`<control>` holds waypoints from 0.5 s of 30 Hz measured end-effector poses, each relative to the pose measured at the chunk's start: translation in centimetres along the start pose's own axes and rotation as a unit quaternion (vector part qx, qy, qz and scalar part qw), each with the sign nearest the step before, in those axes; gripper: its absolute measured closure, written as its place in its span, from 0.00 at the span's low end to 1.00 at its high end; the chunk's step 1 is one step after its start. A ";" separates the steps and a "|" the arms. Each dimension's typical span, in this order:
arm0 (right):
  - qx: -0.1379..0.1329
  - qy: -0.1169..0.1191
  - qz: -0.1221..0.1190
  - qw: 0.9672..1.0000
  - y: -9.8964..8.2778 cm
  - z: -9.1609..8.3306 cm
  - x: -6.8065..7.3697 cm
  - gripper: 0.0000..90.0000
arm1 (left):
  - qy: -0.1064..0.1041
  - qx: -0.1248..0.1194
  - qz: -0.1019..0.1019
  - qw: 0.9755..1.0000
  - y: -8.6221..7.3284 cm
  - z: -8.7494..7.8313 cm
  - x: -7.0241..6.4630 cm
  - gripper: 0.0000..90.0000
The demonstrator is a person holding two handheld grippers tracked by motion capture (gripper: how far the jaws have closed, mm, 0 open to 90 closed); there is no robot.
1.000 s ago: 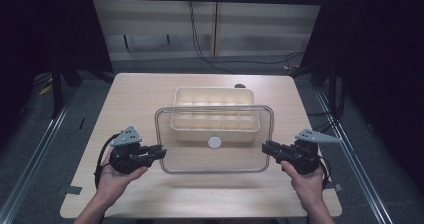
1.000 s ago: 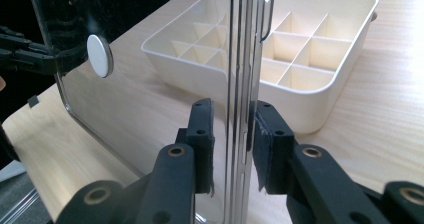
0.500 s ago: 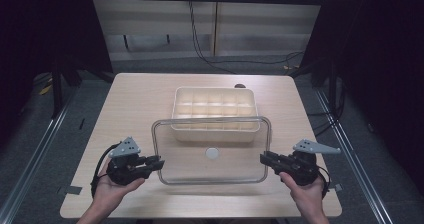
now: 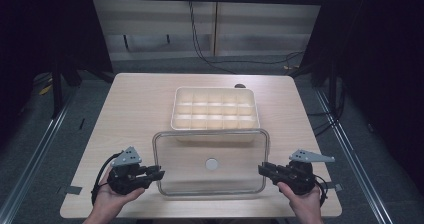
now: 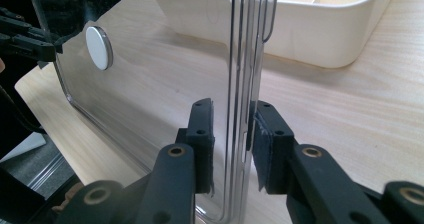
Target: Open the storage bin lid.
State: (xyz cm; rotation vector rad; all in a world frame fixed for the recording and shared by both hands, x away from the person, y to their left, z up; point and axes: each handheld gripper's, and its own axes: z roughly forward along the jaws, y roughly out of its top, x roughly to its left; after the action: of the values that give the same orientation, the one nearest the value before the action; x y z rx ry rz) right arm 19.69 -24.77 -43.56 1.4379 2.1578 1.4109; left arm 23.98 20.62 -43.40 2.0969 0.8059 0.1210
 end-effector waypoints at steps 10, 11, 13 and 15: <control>0.023 -0.007 -0.009 1.000 -0.9 0.5 0.3 0.80 | -0.005 0.024 0.003 1.000 -0.9 0.6 0.0 0.80; 0.024 -0.007 -0.006 1.000 -0.9 0.6 0.1 0.80 | -0.007 0.023 0.002 1.000 -1.0 0.6 -0.1 0.80; 0.027 -0.006 -0.002 1.000 -1.1 0.8 -0.1 0.79 | -0.006 0.019 0.000 1.000 -1.1 0.8 -0.1 0.79; 0.032 -0.007 -0.001 0.999 -1.3 1.1 -0.2 0.79 | -0.005 0.021 0.000 1.000 -1.2 0.9 0.0 0.78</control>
State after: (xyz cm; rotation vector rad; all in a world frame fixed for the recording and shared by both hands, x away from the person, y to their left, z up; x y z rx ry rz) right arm 19.65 -24.42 -45.21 1.4606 2.2142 1.3398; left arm 23.70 20.46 -44.84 2.1362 0.8083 0.0937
